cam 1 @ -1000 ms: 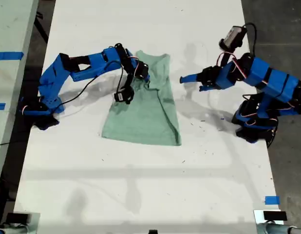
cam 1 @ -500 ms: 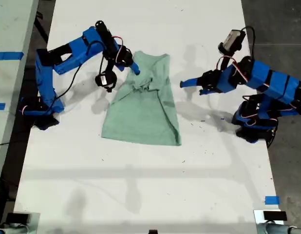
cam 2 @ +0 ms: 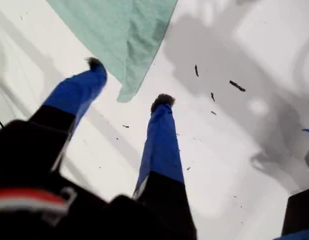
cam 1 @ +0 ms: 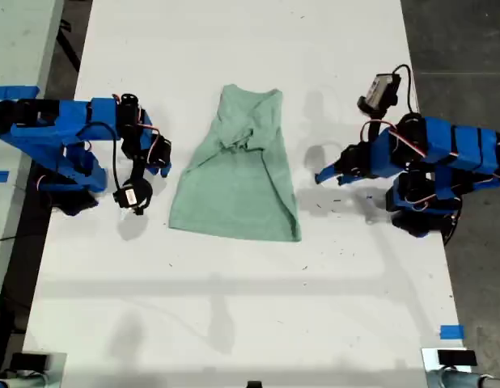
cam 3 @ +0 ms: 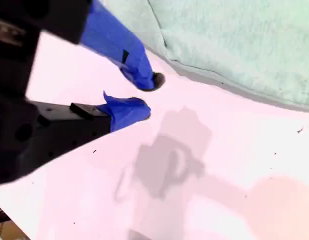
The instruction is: Fold tshirt
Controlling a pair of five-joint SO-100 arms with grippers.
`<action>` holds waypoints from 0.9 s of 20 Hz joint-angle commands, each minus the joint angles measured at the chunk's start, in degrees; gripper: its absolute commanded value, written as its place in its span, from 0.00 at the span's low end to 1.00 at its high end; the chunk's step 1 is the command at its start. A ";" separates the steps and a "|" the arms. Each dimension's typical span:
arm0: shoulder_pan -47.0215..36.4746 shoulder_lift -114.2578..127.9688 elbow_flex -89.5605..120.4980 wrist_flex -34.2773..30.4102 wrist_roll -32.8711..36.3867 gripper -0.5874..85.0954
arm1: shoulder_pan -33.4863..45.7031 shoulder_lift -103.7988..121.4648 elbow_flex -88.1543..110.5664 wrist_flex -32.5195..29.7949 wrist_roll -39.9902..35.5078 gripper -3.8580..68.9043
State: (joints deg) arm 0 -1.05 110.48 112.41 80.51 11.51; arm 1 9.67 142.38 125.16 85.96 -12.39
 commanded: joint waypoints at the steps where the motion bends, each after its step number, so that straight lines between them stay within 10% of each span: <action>1: 4.22 2.72 -0.44 -0.70 -2.46 0.12 | -3.16 0.97 -0.18 -1.76 1.05 0.16; 2: 4.83 2.11 -0.88 -1.23 -2.46 0.29 | -4.31 0.88 -0.35 -2.99 0.70 0.31; 4: 5.19 0.62 -2.02 -1.32 -2.55 0.33 | -6.86 0.70 -0.53 -5.19 0.88 0.55; 18: 7.03 -0.44 -3.16 -2.72 -3.87 0.29 | -12.74 -34.01 -2.11 -22.15 3.52 0.53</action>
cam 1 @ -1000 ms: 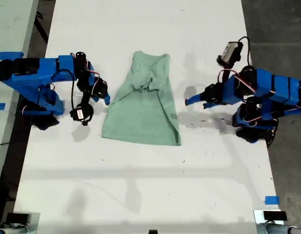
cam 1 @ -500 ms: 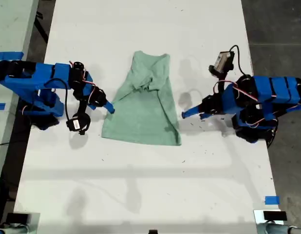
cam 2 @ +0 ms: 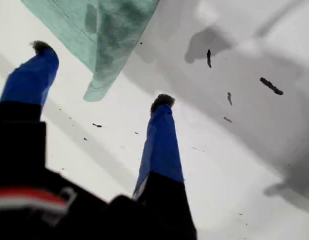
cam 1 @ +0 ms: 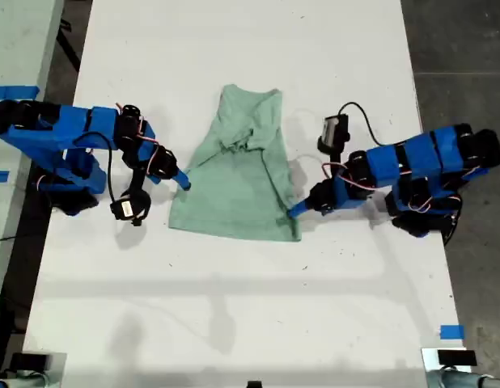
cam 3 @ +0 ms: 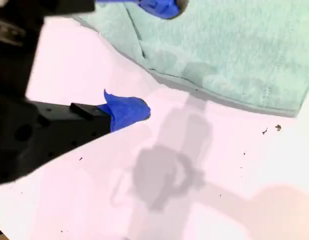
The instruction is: Fold tshirt
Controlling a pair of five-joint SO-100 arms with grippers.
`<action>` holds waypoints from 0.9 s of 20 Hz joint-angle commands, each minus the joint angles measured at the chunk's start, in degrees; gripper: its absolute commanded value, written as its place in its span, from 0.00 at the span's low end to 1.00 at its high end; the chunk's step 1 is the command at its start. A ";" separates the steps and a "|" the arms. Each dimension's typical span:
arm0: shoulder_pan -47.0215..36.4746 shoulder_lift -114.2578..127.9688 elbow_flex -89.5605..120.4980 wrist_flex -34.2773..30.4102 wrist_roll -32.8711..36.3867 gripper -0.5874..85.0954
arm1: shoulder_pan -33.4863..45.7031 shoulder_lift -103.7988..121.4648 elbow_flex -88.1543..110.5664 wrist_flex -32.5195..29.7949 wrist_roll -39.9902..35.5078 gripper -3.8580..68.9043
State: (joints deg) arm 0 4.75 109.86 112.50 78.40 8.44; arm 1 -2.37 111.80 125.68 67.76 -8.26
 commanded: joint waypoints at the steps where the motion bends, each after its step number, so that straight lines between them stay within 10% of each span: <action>1: 1.32 0.18 -3.25 -0.79 -0.79 0.28 | -0.62 -6.59 -3.25 -5.36 -0.70 0.50; 7: 1.14 -0.35 -3.25 -1.67 -0.53 0.26 | -0.35 -19.25 -8.00 -10.02 -2.29 0.42; 11: 1.23 -0.44 -3.25 -1.67 -0.53 0.25 | 0.26 -20.21 -8.61 -9.84 -2.37 0.04; 18: 1.76 -0.97 -2.99 -2.29 -0.70 0.24 | -2.55 -20.39 -20.74 6.15 -4.04 0.03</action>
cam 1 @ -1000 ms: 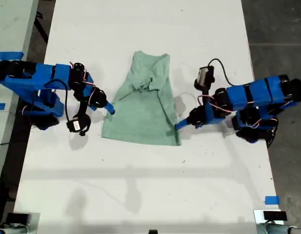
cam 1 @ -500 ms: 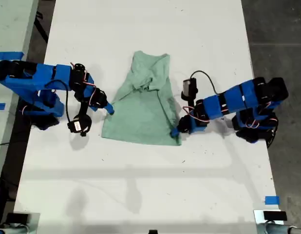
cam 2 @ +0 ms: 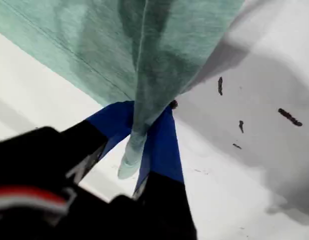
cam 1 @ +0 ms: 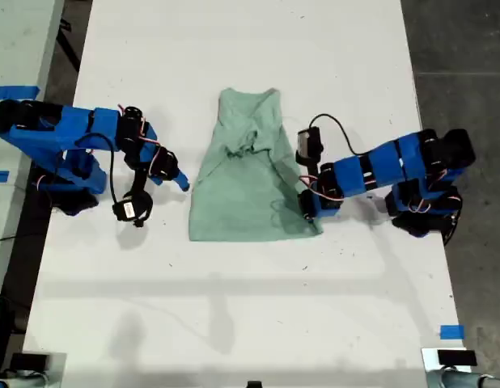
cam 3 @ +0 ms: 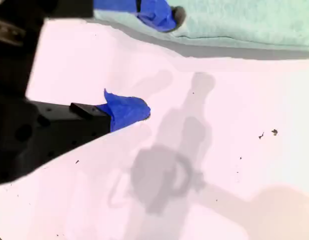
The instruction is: Fold tshirt
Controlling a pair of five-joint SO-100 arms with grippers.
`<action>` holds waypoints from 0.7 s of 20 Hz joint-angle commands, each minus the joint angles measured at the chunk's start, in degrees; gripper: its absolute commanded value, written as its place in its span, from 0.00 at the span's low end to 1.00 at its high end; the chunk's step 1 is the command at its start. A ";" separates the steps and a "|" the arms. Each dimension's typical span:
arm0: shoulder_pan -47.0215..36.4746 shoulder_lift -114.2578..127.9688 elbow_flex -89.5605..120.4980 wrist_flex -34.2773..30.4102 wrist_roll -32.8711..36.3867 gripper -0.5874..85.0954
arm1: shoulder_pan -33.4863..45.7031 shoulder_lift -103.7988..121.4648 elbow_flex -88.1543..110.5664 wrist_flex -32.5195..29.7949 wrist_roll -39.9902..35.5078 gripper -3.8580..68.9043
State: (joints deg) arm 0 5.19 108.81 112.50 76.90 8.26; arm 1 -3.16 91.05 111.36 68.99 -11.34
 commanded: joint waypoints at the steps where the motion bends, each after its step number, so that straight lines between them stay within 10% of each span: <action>1: 1.32 0.00 -2.99 -1.05 -0.53 0.24 | -1.85 0.35 -9.58 6.50 -1.41 0.03; 14: 1.32 -0.88 -3.78 -1.85 -0.53 0.24 | 5.10 -20.57 -25.40 -16.70 3.52 0.14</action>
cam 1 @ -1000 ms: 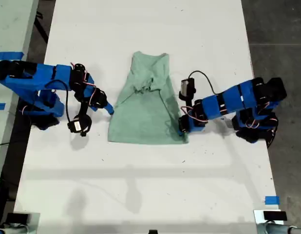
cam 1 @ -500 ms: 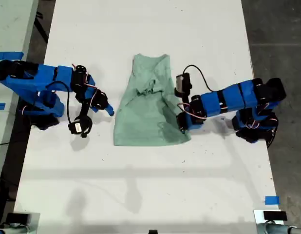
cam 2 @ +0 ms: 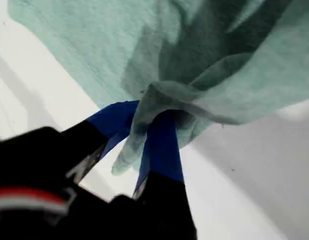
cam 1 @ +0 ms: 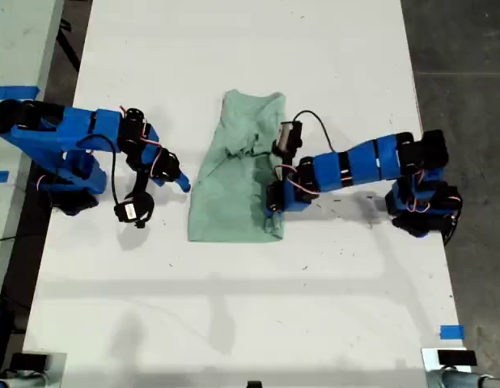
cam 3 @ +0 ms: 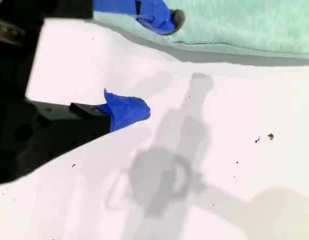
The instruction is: Fold tshirt
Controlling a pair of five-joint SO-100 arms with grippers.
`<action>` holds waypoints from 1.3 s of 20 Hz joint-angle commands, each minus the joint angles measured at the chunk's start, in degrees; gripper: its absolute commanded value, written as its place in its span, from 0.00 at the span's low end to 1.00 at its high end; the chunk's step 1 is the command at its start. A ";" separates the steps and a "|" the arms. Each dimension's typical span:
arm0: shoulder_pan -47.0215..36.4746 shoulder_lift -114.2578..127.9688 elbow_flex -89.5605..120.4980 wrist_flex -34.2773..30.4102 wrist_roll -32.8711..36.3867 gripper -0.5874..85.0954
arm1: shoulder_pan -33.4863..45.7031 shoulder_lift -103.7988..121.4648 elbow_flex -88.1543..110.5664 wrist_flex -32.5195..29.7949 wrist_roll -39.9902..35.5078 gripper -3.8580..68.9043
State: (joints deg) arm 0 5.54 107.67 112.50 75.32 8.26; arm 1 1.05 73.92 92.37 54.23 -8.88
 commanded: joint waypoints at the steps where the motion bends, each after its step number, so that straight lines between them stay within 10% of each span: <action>1: 1.05 0.26 -3.87 -0.18 -0.62 0.24 | 0.44 -6.50 -9.05 -0.88 0.97 0.39; 3: 1.23 0.26 -4.04 -0.18 -0.70 0.24 | -0.62 -8.17 -13.18 2.02 0.53 0.63; 9: 1.32 -1.67 -5.54 -0.26 -0.70 0.24 | -2.99 0.62 -31.11 22.32 -2.99 0.49; 20: 3.69 -3.25 -11.78 1.93 -1.93 0.28 | -1.41 33.49 -3.16 25.84 -1.85 0.43; 26: 6.24 -11.25 -2.90 -12.48 -6.06 0.30 | -2.29 37.71 1.58 23.91 -0.79 0.40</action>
State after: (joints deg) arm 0 10.55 97.91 107.58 69.26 3.60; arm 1 -0.88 108.11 94.31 80.60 -10.28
